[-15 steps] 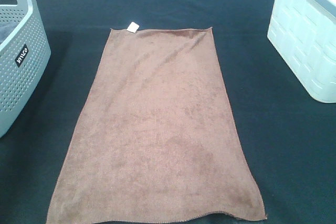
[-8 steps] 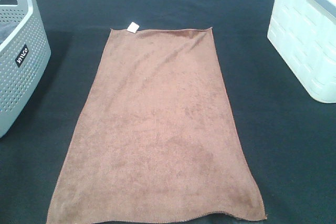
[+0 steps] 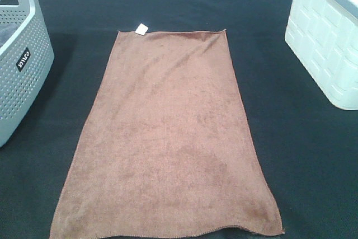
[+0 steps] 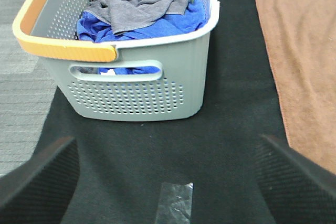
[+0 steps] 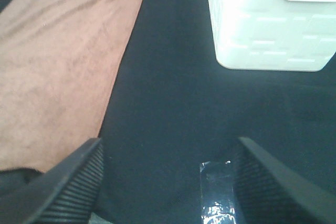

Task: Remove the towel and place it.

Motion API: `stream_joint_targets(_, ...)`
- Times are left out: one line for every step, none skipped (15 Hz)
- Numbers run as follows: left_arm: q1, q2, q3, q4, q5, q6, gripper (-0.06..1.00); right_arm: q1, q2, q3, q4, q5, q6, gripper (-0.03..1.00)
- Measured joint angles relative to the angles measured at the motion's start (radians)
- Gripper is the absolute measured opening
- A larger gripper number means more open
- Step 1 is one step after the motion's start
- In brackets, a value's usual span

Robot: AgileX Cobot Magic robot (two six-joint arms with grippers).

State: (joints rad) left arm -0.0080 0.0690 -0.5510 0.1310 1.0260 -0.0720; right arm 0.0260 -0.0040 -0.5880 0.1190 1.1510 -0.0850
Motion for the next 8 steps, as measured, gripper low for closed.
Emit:
stream_joint_targets(0.0,-0.047,0.033,-0.017,0.005,0.0,0.83,0.0,0.0,0.034,0.0,-0.013,-0.019,0.68)
stream_joint_targets(0.0,-0.07,0.048,-0.03,0.018,0.0,0.83,0.0,0.0,0.063,0.0,-0.038,-0.028,0.68)
stream_joint_targets(0.0,-0.072,0.052,-0.044,0.02,-0.003,0.83,0.0,0.0,0.078,0.0,-0.063,-0.035,0.68)
stream_joint_targets(0.0,-0.073,0.052,-0.055,0.021,0.001,0.82,0.0,0.0,0.083,0.0,-0.075,-0.036,0.68)
stream_joint_targets(0.0,-0.073,0.052,-0.064,0.021,0.008,0.82,0.0,0.0,0.084,0.0,-0.08,-0.036,0.68)
stream_joint_targets(0.0,-0.073,0.052,-0.071,0.021,0.021,0.82,0.0,0.0,0.085,0.0,-0.082,-0.036,0.68)
stream_joint_targets(0.0,-0.073,0.053,-0.075,0.021,0.024,0.81,0.0,0.0,0.086,0.0,-0.082,-0.036,0.68)
stream_joint_targets(0.0,-0.073,0.053,-0.079,0.021,0.027,0.81,0.0,0.0,0.086,0.0,-0.082,-0.036,0.68)
